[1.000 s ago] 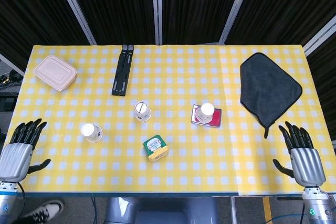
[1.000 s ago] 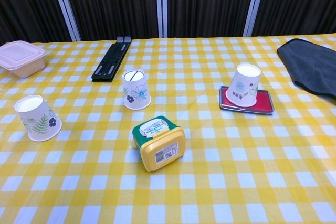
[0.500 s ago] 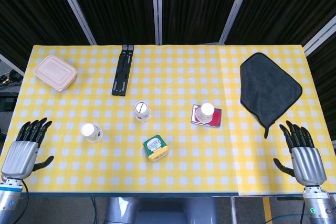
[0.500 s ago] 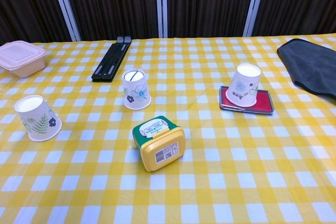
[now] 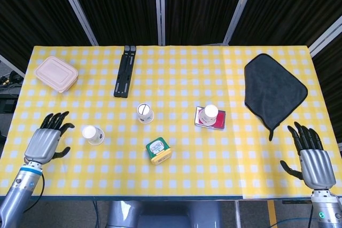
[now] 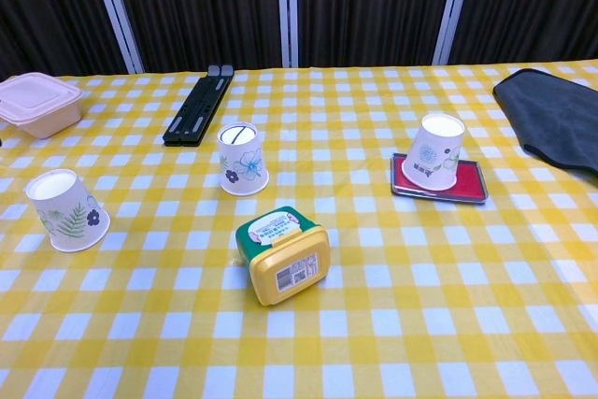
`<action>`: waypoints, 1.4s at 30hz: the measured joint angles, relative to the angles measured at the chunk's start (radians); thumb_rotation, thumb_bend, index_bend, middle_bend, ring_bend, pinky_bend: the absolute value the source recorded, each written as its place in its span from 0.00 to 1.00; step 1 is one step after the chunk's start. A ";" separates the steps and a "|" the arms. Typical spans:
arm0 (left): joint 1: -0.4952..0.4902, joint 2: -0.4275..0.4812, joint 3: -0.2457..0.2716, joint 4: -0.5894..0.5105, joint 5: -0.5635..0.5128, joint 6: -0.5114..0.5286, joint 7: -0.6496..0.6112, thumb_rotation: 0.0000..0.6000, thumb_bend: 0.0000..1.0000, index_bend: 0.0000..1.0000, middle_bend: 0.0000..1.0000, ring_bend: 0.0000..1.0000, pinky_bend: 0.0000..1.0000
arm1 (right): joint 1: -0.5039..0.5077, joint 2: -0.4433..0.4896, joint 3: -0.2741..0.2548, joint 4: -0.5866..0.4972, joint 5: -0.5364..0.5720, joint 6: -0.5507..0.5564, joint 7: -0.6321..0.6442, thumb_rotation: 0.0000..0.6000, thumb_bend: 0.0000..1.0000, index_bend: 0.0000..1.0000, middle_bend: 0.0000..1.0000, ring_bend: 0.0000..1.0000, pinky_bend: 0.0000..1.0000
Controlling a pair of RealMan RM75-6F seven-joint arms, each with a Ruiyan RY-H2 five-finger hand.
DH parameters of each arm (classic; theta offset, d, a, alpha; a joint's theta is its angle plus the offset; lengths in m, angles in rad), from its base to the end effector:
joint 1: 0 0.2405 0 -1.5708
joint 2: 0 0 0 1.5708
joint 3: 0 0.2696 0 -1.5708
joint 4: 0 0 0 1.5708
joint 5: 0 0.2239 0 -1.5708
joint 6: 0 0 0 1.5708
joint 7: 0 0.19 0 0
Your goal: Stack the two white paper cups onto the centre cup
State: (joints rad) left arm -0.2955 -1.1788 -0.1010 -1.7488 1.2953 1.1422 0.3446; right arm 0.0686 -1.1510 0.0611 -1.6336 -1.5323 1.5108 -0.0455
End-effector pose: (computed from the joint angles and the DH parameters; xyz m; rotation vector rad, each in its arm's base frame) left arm -0.2800 0.2905 0.0745 -1.6459 -0.9585 -0.7063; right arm -0.3156 -0.2257 0.1434 1.3816 -0.8799 0.9419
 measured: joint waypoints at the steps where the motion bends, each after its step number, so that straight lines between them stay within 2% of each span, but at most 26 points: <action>1: -0.019 -0.004 -0.008 -0.002 -0.039 -0.027 0.024 1.00 0.28 0.29 0.00 0.00 0.00 | 0.000 0.001 0.000 -0.001 0.000 0.001 0.003 1.00 0.11 0.00 0.00 0.00 0.00; 10: -0.135 -0.047 -0.040 -0.020 -0.272 -0.121 0.200 1.00 0.27 0.25 0.00 0.00 0.00 | -0.001 0.011 0.004 -0.005 0.004 0.000 0.023 1.00 0.11 0.00 0.00 0.00 0.00; 16: -0.182 -0.067 -0.043 -0.031 -0.342 -0.128 0.236 1.00 0.27 0.22 0.00 0.00 0.00 | -0.001 0.015 0.005 -0.007 0.006 0.000 0.031 1.00 0.11 0.00 0.00 0.00 0.00; 19: -0.199 -0.074 -0.043 -0.029 -0.367 -0.131 0.240 1.00 0.27 0.24 0.00 0.00 0.00 | -0.001 0.015 0.005 -0.007 0.007 -0.002 0.033 1.00 0.11 0.00 0.00 0.00 0.00; 24: -0.224 -0.090 -0.034 -0.018 -0.401 -0.140 0.255 1.00 0.31 0.32 0.00 0.00 0.00 | -0.001 0.016 0.007 -0.005 0.012 -0.001 0.034 1.00 0.11 0.00 0.00 0.00 0.00; 29: -0.242 -0.107 -0.019 -0.010 -0.421 -0.137 0.259 1.00 0.43 0.38 0.00 0.00 0.00 | -0.002 0.016 0.010 -0.004 0.014 0.001 0.037 1.00 0.11 0.00 0.00 0.00 0.00; 37: -0.249 -0.099 -0.005 -0.013 -0.400 -0.120 0.225 1.00 0.44 0.38 0.00 0.00 0.00 | -0.001 0.015 0.011 0.000 0.019 -0.002 0.037 1.00 0.11 0.00 0.00 0.00 0.00; 42: -0.259 -0.061 -0.028 -0.059 -0.362 -0.111 0.185 1.00 0.44 0.39 0.00 0.00 0.00 | 0.002 0.013 0.016 0.008 0.038 -0.014 0.037 1.00 0.11 0.00 0.00 0.00 0.00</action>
State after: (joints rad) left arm -0.5541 -1.2394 -0.1289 -1.8074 0.9333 1.0314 0.5293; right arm 0.0706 -1.1379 0.0770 -1.6252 -1.4948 1.4967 -0.0081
